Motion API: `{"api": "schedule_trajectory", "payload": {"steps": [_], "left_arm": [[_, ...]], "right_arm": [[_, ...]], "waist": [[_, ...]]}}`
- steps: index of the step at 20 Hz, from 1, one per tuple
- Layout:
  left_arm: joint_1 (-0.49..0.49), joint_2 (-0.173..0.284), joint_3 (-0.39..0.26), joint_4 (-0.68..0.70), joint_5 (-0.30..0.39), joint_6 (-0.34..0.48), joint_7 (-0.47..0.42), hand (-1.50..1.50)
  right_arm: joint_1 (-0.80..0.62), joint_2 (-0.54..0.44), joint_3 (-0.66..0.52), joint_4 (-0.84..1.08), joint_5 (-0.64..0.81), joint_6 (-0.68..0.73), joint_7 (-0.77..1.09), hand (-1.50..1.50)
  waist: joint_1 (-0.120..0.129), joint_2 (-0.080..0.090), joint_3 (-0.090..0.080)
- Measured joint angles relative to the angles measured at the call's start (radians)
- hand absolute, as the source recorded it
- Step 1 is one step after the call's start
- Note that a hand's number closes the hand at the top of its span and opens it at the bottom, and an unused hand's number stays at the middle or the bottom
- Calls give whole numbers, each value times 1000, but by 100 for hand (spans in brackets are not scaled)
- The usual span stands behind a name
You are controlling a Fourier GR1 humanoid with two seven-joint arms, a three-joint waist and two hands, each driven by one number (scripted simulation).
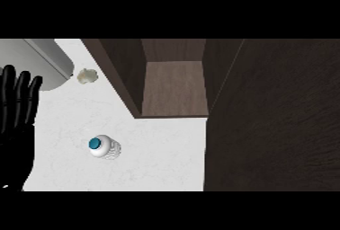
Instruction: Pick up the bottled water, place it into the cabinet and close the cabinet
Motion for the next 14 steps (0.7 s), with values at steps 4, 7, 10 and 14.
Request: {"api": "schedule_trajectory", "payload": {"steps": [4,7,10,14], "left_arm": [[64,-26,-35,-53,-30,7,12,-150],[145,-55,-74,-91,-18,24,43,-150],[218,-86,-102,-117,54,58,101,-150],[357,-105,-174,-218,81,84,142,-150]], "right_arm": [[69,9,25,-55,29,3,17,-150],[155,9,57,-106,16,31,38,-150],[238,10,99,-153,-47,77,66,-150],[359,-3,114,-244,-110,123,83,-150]], "waist": [[10,3,-3],[12,3,-4],[12,2,-5],[15,1,-5]]}}
